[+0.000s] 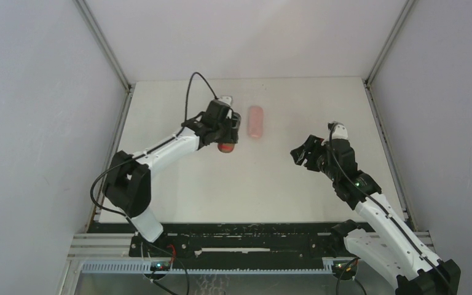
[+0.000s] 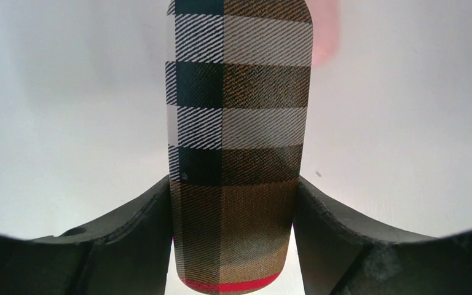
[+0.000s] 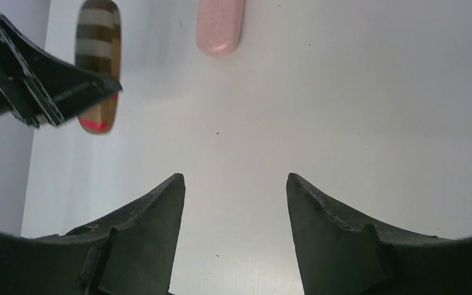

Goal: Organize the sunglasses
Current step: Pick up the sunglasses case from the center of the board, then place the sunglasses case at the center of the board.

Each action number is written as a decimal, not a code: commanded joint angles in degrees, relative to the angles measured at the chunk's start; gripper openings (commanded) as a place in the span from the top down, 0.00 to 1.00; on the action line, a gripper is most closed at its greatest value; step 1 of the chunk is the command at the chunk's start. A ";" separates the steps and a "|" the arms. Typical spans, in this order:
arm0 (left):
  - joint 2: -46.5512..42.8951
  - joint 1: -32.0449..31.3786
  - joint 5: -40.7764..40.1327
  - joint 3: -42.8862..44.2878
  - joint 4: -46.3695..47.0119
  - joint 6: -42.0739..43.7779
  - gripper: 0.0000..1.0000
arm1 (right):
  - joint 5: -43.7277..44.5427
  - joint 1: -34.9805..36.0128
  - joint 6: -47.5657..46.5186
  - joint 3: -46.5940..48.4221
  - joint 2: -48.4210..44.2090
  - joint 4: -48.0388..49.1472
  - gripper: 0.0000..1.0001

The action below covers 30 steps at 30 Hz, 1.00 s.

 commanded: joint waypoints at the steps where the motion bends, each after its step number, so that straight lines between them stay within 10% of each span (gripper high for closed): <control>1: 0.40 6.59 -1.49 2.62 1.84 0.49 0.49 | -0.80 -0.23 -0.53 0.11 -1.03 -0.57 0.39; 30: 25.53 15.61 -0.36 21.70 1.95 1.56 0.46 | -2.37 -0.18 -0.57 -0.48 3.77 0.93 0.40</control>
